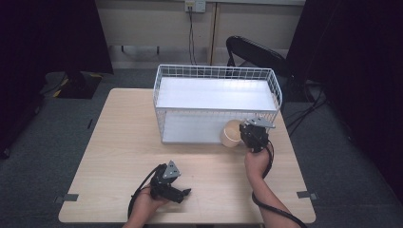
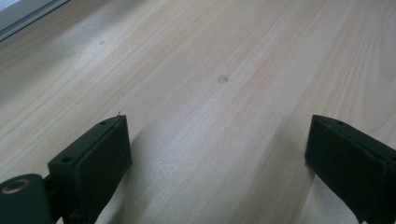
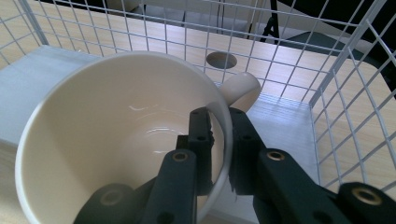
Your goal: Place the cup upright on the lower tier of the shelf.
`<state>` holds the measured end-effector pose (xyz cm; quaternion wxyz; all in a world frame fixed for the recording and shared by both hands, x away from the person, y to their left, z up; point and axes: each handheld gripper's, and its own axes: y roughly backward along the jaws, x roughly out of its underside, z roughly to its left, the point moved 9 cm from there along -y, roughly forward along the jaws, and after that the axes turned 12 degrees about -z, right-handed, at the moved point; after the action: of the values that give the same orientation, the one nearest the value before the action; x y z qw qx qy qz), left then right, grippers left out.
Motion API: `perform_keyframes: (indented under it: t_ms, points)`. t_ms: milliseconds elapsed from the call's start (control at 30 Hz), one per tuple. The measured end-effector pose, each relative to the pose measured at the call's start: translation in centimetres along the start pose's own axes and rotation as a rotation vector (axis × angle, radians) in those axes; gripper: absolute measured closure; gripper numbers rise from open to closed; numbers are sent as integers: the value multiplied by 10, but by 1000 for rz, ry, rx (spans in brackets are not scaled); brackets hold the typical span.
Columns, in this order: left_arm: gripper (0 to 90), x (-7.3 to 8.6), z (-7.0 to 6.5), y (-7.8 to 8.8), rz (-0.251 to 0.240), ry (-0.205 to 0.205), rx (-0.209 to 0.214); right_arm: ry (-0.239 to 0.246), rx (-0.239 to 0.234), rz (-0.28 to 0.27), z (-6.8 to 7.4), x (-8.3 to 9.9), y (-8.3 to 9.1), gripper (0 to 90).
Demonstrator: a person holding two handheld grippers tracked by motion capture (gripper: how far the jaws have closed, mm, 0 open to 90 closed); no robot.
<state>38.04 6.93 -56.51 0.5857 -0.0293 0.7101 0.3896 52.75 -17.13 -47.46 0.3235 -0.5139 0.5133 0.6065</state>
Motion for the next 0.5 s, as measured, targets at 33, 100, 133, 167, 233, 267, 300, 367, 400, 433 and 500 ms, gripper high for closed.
perform_keyframes:
  t_ms: [33, 100, 133, 167, 233, 267, 300, 367, 400, 433, 500]
  points:
    - [66, 0, 0, 0, 0, 0, 0, -1, 1, 0, 0, 0, -1, 820]
    - [66, 0, 0, 0, 0, 0, 0, -4, 5, 1, 0, 1, -2, 820]
    - [66, 0, 0, 0, 0, 0, 0, -6, 8, 0, 0, 1, -3, 820]
    - [66, 0, 0, 0, 0, 0, 0, -6, 8, 0, 0, 1, -3, 820]
    - [66, 0, 0, 0, 0, 0, 0, -5, 15, -1, -1, 1, -4, 820]
    - [66, 0, 0, 0, 0, 0, 0, -4, 18, -2, -1, 1, -5, 820]
    - [66, 0, 0, 0, 0, 0, 0, -8, 21, -7, 0, 0, -6, 820]
    - [66, 0, 0, 0, 0, 0, 0, -3, 30, -15, 0, 0, -6, 820]
    - [66, 0, 0, 0, 0, 0, 0, -5, 31, -15, 0, 0, -7, 820]
    - [66, 0, 0, 0, 0, 0, 0, -5, 31, -15, 0, 0, -7, 820]
    - [66, 0, 0, 0, 0, 0, 0, -11, 32, -13, 0, 1, -9, 820]
